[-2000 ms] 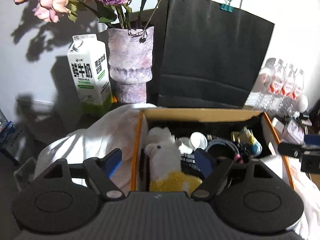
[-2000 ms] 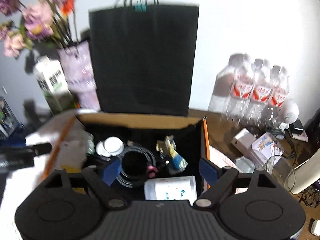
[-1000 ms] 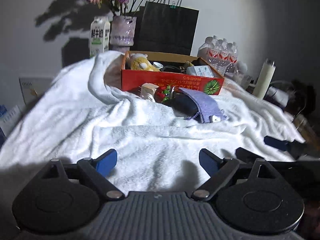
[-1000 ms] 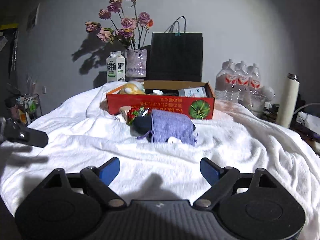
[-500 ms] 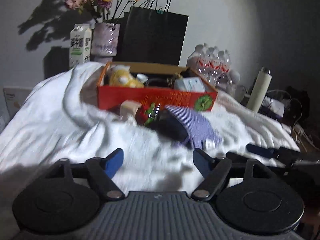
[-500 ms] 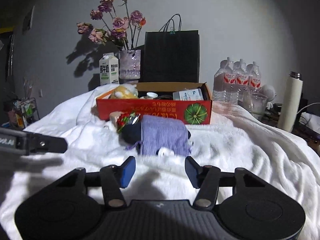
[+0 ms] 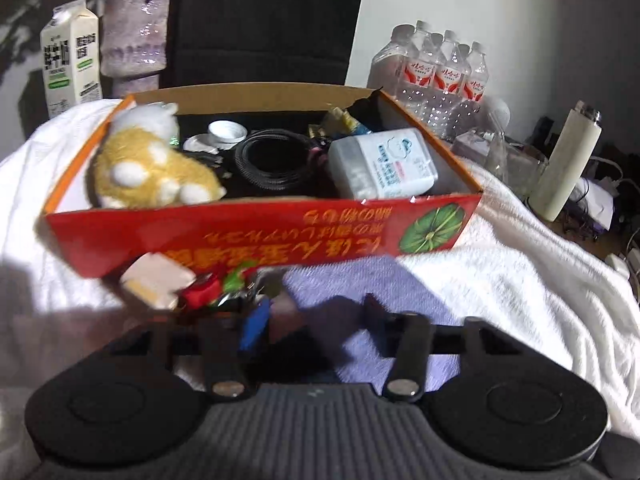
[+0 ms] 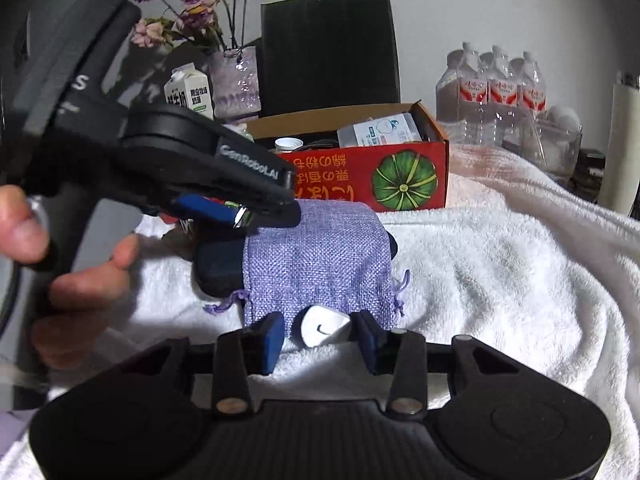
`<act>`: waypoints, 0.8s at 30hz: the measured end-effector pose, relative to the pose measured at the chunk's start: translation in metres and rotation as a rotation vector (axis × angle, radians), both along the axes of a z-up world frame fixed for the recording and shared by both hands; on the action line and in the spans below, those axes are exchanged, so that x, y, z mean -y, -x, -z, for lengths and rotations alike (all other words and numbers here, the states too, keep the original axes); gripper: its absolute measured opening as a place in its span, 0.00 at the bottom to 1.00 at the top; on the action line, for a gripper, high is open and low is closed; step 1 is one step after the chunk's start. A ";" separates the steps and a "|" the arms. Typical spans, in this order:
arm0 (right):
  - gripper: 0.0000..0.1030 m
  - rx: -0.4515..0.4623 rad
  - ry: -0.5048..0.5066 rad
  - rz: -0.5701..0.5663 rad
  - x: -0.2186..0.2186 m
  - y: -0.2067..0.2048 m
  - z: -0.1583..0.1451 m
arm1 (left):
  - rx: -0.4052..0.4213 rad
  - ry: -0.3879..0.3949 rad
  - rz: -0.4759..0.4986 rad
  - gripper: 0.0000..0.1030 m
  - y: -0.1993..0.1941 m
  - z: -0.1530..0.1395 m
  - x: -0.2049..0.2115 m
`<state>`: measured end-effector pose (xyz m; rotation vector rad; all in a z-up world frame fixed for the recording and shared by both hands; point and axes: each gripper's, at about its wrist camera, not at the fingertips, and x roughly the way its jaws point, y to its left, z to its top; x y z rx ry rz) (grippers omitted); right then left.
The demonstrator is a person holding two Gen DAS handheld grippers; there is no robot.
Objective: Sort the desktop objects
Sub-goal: 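Grasp the purple cloth with the left tool while the right tool grasps a small white item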
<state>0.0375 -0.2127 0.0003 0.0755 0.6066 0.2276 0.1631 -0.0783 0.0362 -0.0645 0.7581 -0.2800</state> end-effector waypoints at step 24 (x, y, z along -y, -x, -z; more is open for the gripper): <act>0.25 0.213 -0.099 0.118 0.017 0.043 -0.023 | 0.253 0.179 -0.126 0.04 0.177 -0.098 -0.085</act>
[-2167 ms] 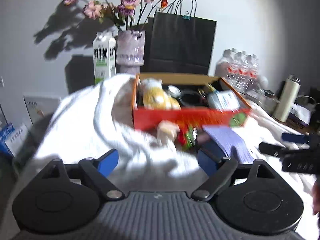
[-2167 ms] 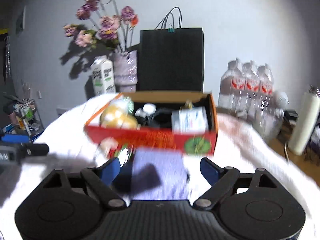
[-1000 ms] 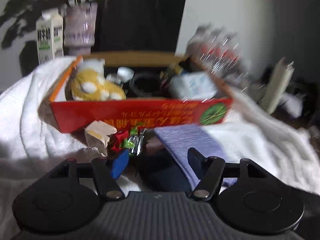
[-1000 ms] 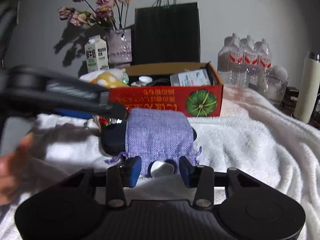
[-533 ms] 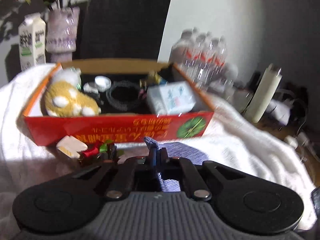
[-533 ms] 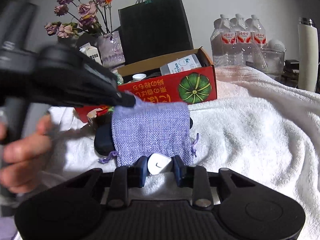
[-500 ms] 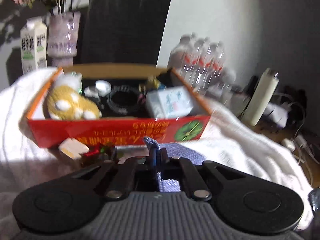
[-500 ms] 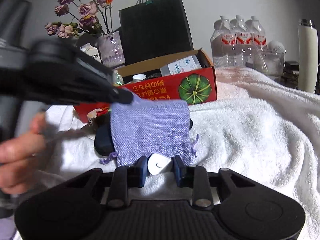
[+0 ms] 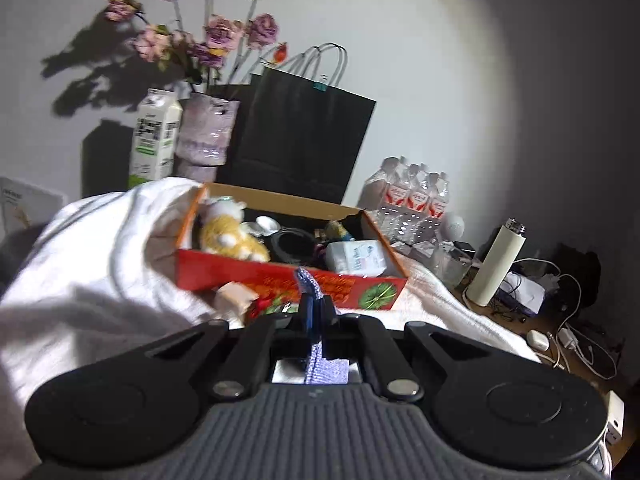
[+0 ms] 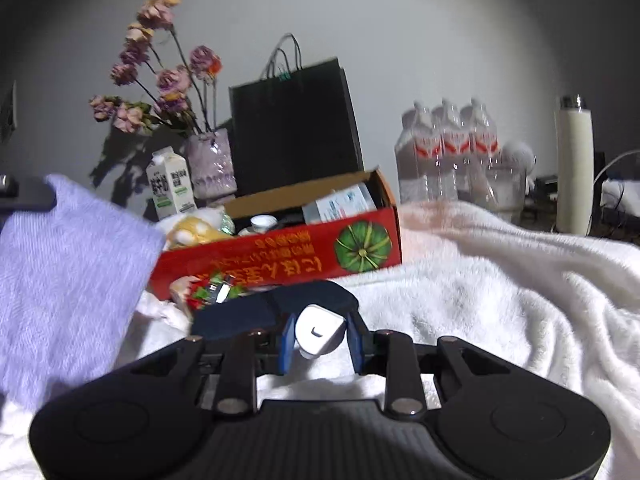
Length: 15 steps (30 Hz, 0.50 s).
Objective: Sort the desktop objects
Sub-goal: 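Grasp the purple cloth with the left tool while the right tool grasps a small white item, then carry the purple cloth and white item into the box and open both tools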
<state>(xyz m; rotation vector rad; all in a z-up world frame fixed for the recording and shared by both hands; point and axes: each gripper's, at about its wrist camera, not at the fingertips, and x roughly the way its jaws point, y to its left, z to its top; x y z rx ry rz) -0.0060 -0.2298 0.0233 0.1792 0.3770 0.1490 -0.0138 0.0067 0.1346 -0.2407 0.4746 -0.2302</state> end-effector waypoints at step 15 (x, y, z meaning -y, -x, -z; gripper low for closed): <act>0.25 0.073 -0.039 -0.093 -0.016 0.078 -0.043 | 0.004 -0.003 0.033 0.04 0.049 0.006 -0.005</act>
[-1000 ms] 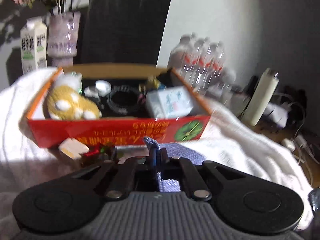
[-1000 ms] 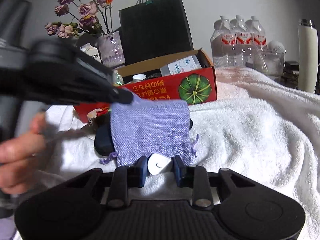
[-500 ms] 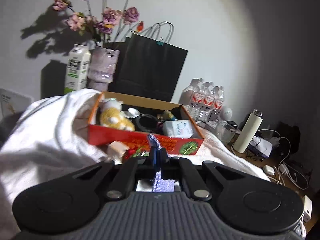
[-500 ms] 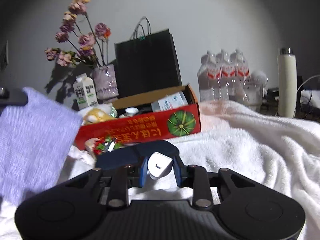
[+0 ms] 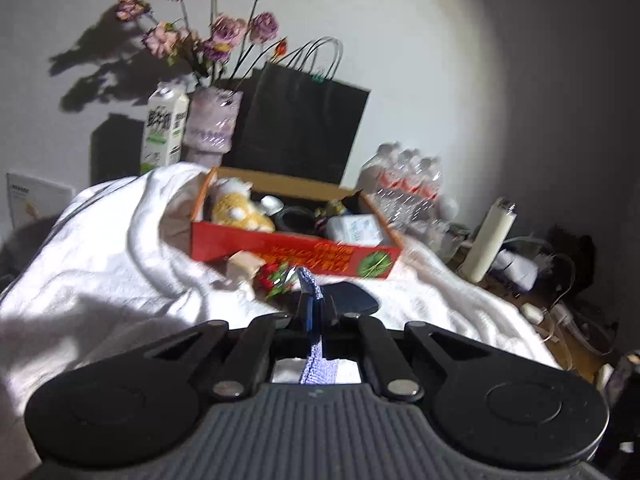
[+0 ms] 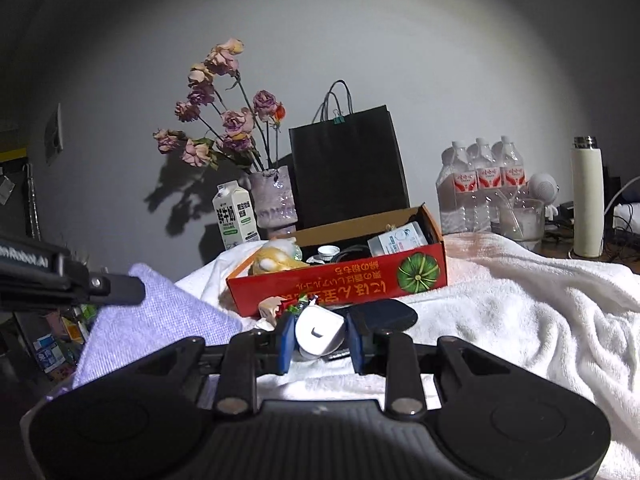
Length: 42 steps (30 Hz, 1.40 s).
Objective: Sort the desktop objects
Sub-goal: 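Carry the purple cloth and white item into the box and open both tools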
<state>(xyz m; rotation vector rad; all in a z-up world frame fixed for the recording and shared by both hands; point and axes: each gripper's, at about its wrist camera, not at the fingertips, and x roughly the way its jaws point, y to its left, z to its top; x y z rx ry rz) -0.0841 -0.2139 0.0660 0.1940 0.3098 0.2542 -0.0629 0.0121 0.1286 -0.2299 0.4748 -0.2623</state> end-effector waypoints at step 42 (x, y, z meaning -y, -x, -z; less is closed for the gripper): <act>0.58 -0.360 0.271 0.049 0.012 -0.418 -0.061 | -0.209 -0.332 -0.135 0.72 -0.379 -0.010 0.032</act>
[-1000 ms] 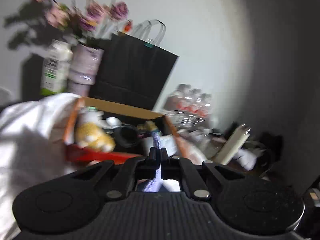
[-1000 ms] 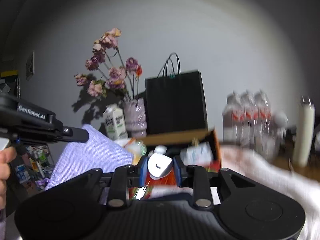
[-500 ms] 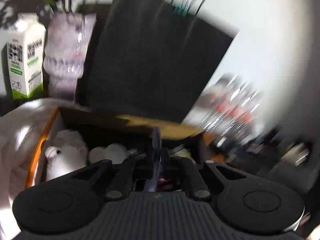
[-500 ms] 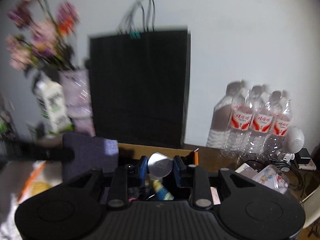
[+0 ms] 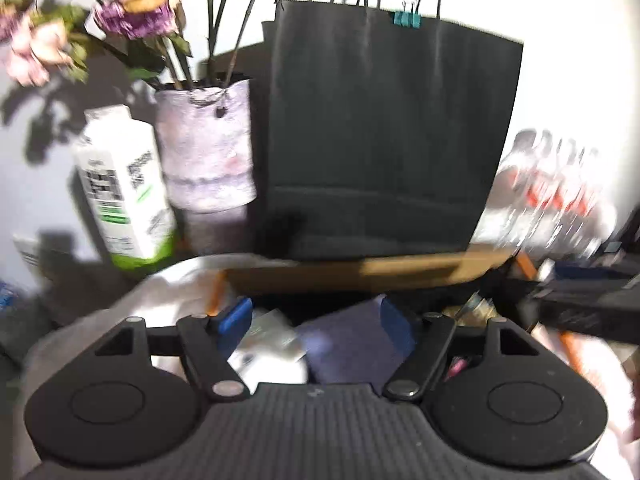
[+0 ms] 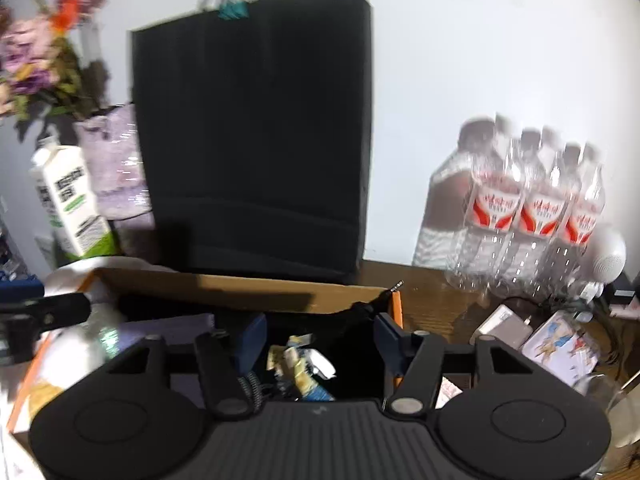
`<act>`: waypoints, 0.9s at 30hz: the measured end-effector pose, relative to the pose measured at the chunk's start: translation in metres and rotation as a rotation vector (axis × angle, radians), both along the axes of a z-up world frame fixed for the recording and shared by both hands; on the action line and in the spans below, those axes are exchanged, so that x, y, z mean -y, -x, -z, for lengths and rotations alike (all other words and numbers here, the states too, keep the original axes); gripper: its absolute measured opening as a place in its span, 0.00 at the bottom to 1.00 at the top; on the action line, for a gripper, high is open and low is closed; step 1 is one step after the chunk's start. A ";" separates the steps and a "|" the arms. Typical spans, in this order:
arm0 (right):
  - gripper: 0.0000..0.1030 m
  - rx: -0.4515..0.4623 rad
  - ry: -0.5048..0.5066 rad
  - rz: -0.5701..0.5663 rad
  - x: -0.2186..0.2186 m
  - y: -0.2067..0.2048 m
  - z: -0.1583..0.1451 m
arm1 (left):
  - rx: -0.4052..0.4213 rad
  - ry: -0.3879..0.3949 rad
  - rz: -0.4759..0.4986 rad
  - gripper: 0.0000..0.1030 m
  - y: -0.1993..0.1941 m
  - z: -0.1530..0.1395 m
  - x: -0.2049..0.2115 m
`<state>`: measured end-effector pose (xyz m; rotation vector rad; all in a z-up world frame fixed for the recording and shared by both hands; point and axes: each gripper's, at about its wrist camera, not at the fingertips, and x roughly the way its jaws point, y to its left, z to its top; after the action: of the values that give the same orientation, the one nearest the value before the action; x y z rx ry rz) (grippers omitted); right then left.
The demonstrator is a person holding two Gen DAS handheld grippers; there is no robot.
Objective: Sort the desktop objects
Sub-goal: 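Carry the purple cloth and white item into the box and open both tools, then withdraw both open tools from the box back over the towel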
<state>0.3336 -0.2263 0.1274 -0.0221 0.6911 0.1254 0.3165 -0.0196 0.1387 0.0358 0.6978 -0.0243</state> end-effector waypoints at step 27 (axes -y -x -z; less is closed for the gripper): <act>0.85 0.109 -0.058 -0.132 -0.021 0.378 0.070 | 0.019 0.100 0.034 0.90 0.366 0.083 -0.054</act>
<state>-0.0441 -0.2049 0.0576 -0.0192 0.5769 0.2691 -0.0493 0.0348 0.0562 -0.0475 0.6761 -0.0916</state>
